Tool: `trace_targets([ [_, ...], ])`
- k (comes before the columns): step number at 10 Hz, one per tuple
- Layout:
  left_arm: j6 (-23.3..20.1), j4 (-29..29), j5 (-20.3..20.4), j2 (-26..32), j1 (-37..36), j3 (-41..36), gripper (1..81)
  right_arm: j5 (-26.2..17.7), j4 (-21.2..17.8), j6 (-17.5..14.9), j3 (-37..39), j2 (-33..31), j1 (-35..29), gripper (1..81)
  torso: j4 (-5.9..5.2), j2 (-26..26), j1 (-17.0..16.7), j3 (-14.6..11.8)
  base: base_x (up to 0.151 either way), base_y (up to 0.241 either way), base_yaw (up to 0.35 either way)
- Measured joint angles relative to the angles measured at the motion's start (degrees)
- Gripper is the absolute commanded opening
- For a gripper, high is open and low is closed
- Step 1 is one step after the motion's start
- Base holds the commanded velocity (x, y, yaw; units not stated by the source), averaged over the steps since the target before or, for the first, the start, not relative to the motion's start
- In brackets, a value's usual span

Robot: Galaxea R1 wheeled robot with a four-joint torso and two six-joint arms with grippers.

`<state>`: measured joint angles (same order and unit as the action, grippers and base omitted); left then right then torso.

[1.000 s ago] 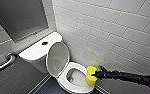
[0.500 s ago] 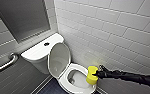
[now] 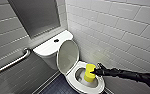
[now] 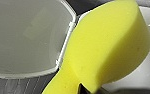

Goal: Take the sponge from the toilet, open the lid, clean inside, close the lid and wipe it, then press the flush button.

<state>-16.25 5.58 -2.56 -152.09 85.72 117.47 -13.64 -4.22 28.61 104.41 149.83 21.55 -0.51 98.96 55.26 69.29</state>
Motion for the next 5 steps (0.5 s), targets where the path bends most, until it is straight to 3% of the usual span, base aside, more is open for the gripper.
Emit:
trace_targets([
  [3,0.00,0.00,0.22,-0.22,0.09,0.00,81.1,-0.61,0.01,0.00,0.35,0.06,-1.77,1.0,-0.11,0.52,0.31,0.26,0.000,0.000,0.000],
  [5,0.00,0.00,0.26,-0.28,0.30,0.00,81.1,-0.79,0.00,0.22,0.41,0.35,-2.76,1.0,-0.11,3.60,2.21,0.24,0.000,0.000,0.000],
])
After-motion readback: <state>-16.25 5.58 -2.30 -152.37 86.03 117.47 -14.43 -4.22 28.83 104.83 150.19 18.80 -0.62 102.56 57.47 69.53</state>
